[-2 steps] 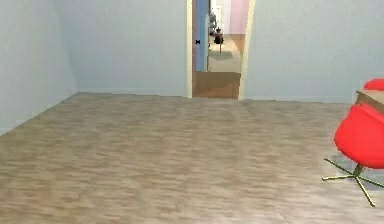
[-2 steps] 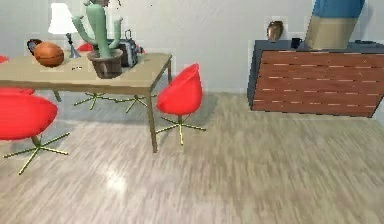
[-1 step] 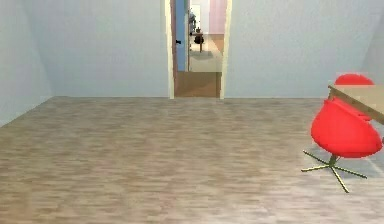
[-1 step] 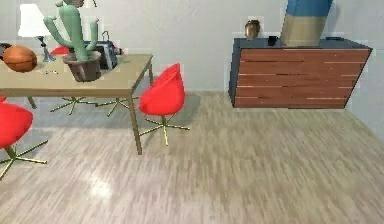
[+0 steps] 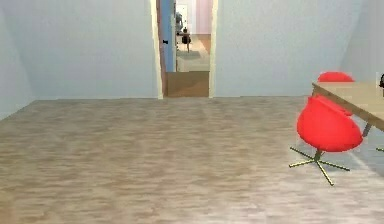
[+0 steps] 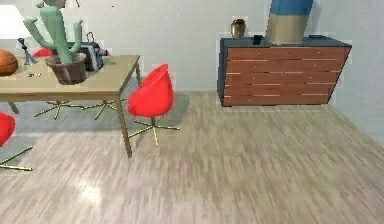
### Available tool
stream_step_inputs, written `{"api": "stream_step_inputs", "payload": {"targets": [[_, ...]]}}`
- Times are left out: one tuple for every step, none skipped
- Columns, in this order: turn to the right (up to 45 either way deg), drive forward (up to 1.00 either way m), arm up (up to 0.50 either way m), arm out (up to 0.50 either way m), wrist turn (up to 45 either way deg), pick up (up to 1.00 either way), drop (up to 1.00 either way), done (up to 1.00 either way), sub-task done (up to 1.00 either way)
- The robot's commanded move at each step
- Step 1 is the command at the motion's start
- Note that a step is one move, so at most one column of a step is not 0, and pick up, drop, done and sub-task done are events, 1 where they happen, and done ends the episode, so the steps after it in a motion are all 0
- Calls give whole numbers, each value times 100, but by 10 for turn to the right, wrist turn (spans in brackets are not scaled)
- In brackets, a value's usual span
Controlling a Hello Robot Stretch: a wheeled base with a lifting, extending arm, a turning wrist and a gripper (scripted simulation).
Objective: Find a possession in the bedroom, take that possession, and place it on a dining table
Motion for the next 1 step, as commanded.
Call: {"api": "stream_step_inputs", "payload": {"targets": [[0,100,0,0,0,0,0,0,0]]}}
